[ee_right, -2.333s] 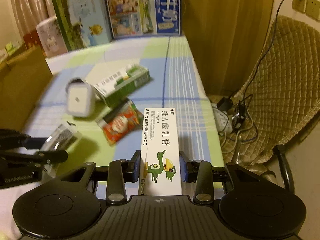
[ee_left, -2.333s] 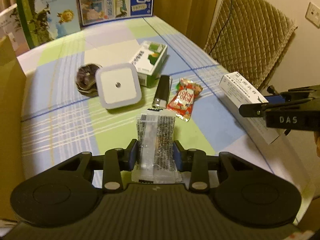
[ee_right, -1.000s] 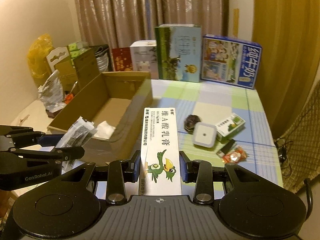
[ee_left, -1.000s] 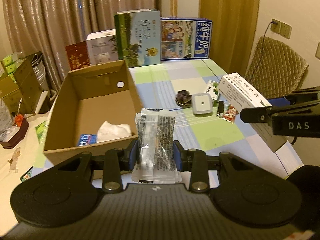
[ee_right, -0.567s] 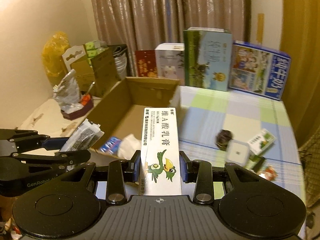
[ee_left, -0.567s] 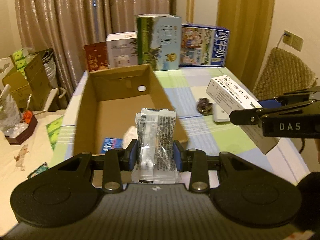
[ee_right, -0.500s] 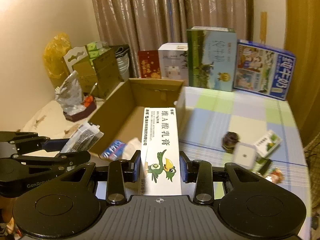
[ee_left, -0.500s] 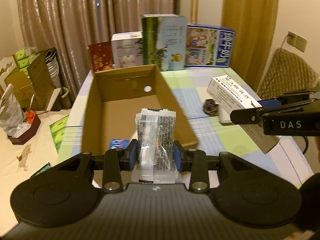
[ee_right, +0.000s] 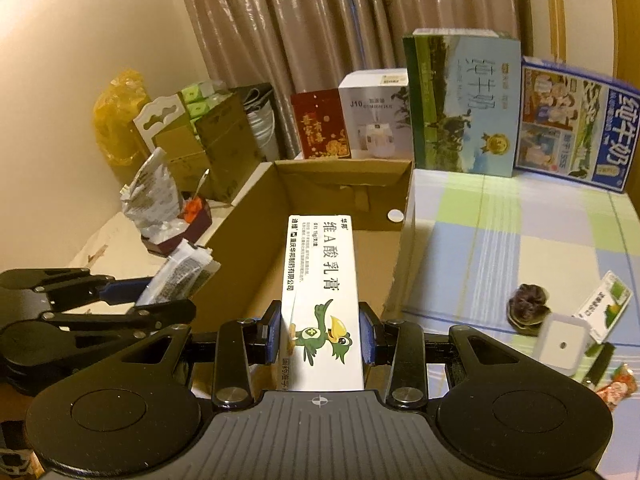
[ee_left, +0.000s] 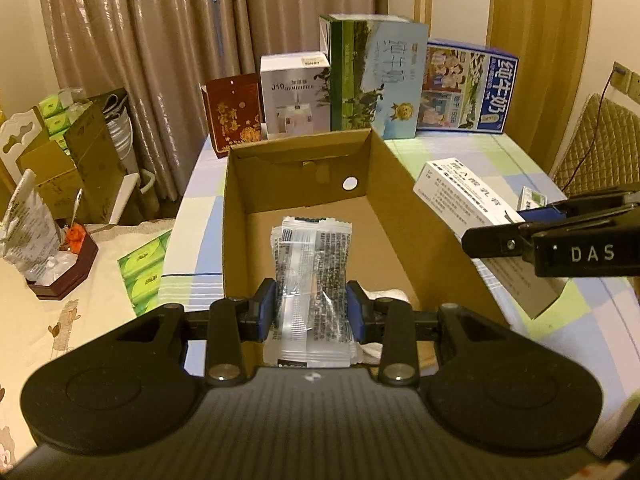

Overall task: Organize objects
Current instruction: 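Carry the ointment box and clear bag into the cardboard box and release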

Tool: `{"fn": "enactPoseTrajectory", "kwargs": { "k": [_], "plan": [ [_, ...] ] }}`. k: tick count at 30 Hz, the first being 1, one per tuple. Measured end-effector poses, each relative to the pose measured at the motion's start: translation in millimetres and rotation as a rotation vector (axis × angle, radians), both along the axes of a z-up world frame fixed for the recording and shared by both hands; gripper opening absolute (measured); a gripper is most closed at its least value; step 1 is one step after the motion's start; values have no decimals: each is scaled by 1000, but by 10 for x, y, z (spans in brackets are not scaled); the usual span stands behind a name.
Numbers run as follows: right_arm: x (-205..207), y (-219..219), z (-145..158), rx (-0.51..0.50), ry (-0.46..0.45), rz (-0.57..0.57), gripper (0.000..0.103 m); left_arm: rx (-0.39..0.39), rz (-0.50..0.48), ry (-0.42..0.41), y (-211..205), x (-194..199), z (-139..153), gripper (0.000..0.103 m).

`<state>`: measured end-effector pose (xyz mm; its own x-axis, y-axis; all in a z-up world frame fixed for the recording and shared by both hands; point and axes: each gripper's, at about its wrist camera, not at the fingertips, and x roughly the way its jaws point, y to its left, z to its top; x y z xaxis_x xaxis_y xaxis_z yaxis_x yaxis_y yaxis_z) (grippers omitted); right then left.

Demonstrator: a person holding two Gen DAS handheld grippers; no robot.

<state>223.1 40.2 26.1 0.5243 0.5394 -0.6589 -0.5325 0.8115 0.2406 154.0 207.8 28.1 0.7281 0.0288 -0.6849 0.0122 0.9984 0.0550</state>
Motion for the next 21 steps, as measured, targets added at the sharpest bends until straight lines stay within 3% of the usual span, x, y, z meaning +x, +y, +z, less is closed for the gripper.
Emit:
{"fn": "enactPoseTrajectory", "kwargs": {
  "k": [6, 12, 19, 20, 21],
  "plan": [
    [143, 36, -135, 20, 30, -6, 35, 5, 6, -1, 84, 216, -193, 38],
    [157, 108, -199, 19, 42, 7, 35, -24, 51, -19, 227, 138, -218, 41],
    [190, 177, -185, 63, 30, -12, 35, -60, 82, -44, 310, -23, -163, 52],
    [208, 175, -173, 85, 26, -19, 36, -69, 84, -47, 325, -38, -157, 54],
    [231, 165, -163, 107, 26, -26, 50, -76, 88, -48, 336, -52, -152, 58]
  ]
}}
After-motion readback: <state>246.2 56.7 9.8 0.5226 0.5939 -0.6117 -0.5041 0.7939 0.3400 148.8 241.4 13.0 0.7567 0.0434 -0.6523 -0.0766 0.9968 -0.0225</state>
